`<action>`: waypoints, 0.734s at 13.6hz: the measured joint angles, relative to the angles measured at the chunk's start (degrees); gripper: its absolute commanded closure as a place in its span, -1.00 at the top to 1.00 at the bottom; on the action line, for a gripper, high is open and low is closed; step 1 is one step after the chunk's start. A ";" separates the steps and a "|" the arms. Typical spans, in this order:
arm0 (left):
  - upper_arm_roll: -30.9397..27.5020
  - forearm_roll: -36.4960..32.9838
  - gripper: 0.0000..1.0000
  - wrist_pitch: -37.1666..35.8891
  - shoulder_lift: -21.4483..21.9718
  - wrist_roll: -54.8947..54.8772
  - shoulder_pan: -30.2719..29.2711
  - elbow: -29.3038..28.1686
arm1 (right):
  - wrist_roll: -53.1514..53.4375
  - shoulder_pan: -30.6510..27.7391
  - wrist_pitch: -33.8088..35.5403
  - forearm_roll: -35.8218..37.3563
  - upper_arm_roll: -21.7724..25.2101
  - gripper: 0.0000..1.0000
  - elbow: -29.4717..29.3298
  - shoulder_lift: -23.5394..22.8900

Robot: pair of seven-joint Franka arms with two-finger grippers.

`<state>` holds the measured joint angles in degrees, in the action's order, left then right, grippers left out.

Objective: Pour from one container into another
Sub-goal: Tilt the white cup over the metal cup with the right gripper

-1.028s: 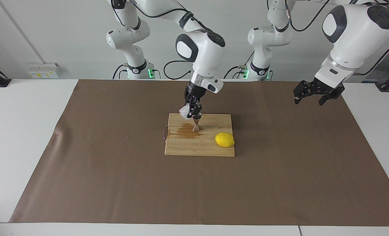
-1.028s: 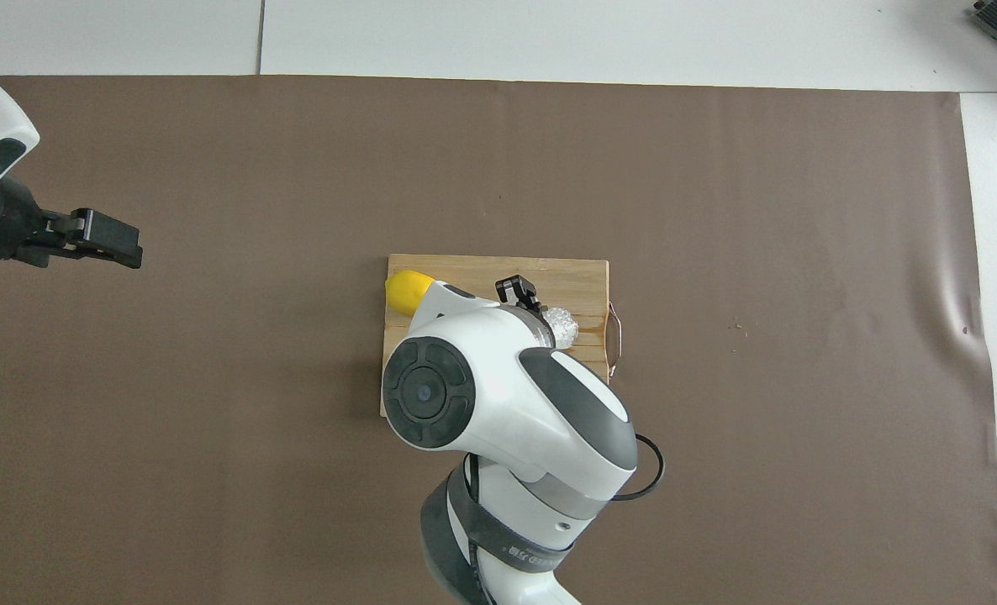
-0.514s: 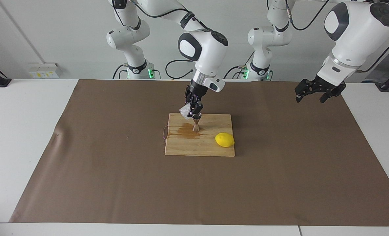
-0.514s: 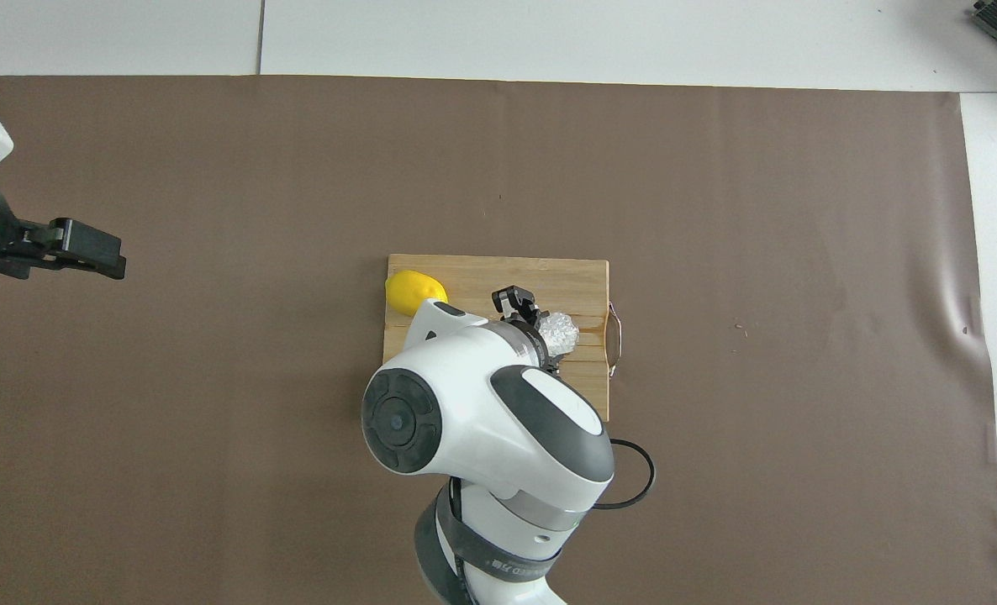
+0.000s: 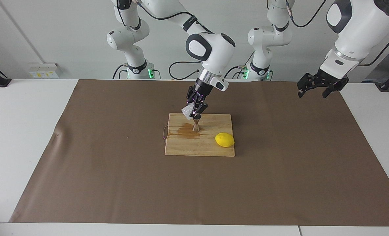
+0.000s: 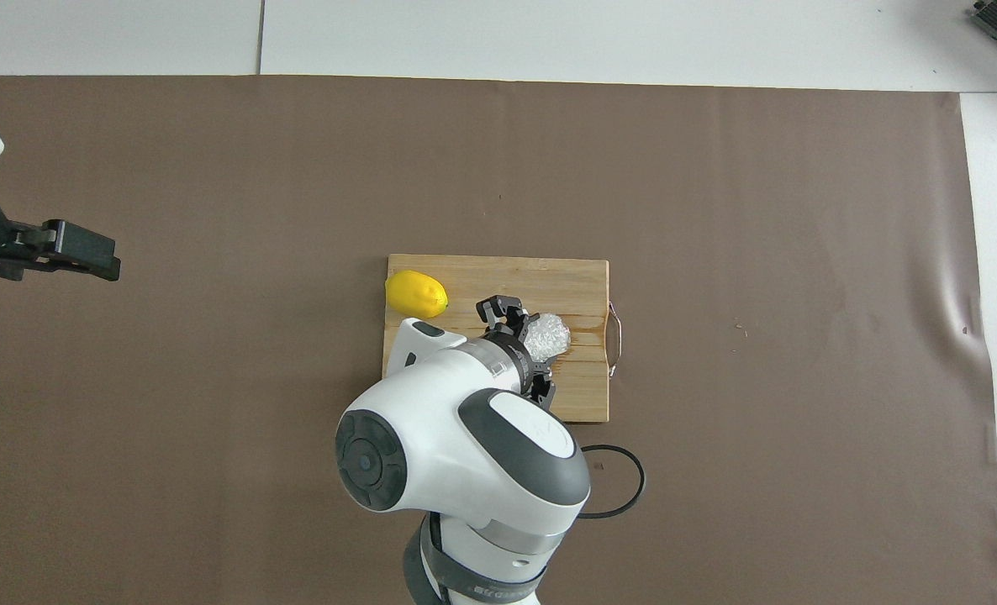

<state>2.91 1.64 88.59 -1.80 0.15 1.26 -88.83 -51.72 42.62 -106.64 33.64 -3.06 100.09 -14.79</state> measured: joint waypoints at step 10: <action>-0.21 0.02 1.00 0.07 0.00 0.00 -0.19 0.00 | 0.22 0.05 0.01 4.68 0.01 -1.00 1.10 0.01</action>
<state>2.70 1.66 88.65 -1.80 0.15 1.07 -88.83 -51.50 42.67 -106.63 38.32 -3.05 101.18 -14.78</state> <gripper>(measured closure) 0.000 0.485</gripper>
